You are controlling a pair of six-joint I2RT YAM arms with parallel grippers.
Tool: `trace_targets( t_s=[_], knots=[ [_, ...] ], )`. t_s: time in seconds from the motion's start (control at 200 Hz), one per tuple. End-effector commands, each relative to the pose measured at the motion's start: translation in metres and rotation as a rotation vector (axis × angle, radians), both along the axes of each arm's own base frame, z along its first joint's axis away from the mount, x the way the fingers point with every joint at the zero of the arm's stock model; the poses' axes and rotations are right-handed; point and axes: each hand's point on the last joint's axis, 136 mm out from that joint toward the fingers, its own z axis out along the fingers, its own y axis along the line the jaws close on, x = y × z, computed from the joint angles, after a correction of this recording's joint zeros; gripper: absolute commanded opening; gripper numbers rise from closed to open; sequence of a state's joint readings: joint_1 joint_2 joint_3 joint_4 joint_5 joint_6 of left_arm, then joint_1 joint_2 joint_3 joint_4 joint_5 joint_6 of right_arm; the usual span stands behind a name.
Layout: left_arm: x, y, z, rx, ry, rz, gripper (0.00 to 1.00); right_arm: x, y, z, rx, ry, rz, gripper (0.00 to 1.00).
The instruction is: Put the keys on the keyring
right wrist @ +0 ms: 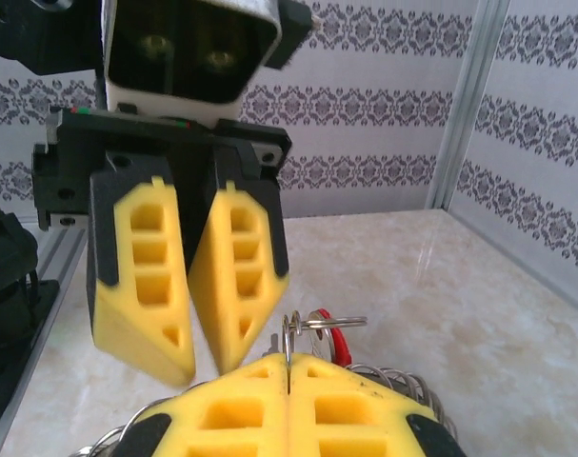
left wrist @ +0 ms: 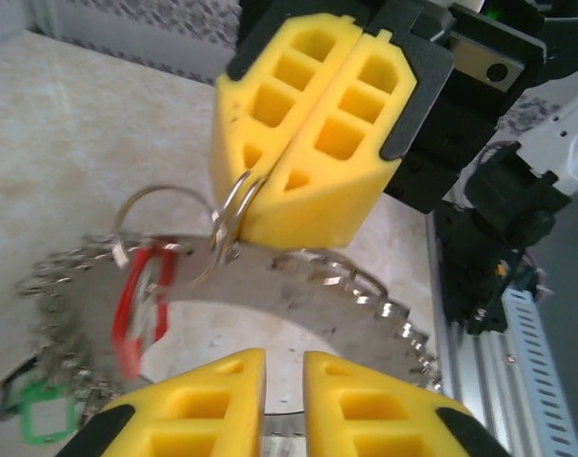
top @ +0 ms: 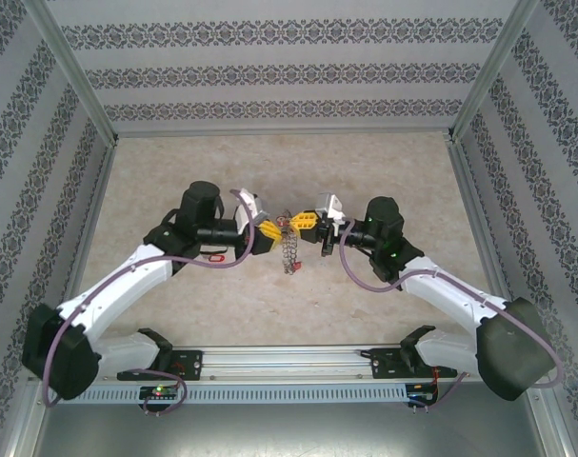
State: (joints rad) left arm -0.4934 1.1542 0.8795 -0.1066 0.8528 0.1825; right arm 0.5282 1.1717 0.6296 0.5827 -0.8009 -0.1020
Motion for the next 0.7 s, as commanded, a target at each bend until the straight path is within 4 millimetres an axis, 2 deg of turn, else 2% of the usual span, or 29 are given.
trace_targets(
  t_s=[0.0, 0.105, 0.375, 0.555, 0.694],
  knots=[
    [0.008, 0.016, 0.053, -0.083, -0.189, 0.106, 0.25, -0.013, -0.001, 0.022, 0.053, -0.088, 0.034, 0.00],
    [0.010, 0.017, 0.064, -0.085, -0.208, 0.108, 0.29, -0.016, 0.000, 0.021, 0.047, -0.092, 0.049, 0.00],
    [0.028, 0.002, 0.060, -0.073, -0.151, 0.069, 0.30, -0.018, 0.004, 0.024, 0.052, -0.100, 0.062, 0.00],
    [0.053, -0.004, 0.050, -0.031, -0.016, 0.125, 0.21, -0.019, 0.008, 0.024, 0.052, -0.104, 0.070, 0.00],
    [0.045, -0.011, 0.048, -0.045, 0.019, 0.066, 0.20, -0.017, 0.008, 0.025, 0.057, -0.110, 0.053, 0.00]
  ],
)
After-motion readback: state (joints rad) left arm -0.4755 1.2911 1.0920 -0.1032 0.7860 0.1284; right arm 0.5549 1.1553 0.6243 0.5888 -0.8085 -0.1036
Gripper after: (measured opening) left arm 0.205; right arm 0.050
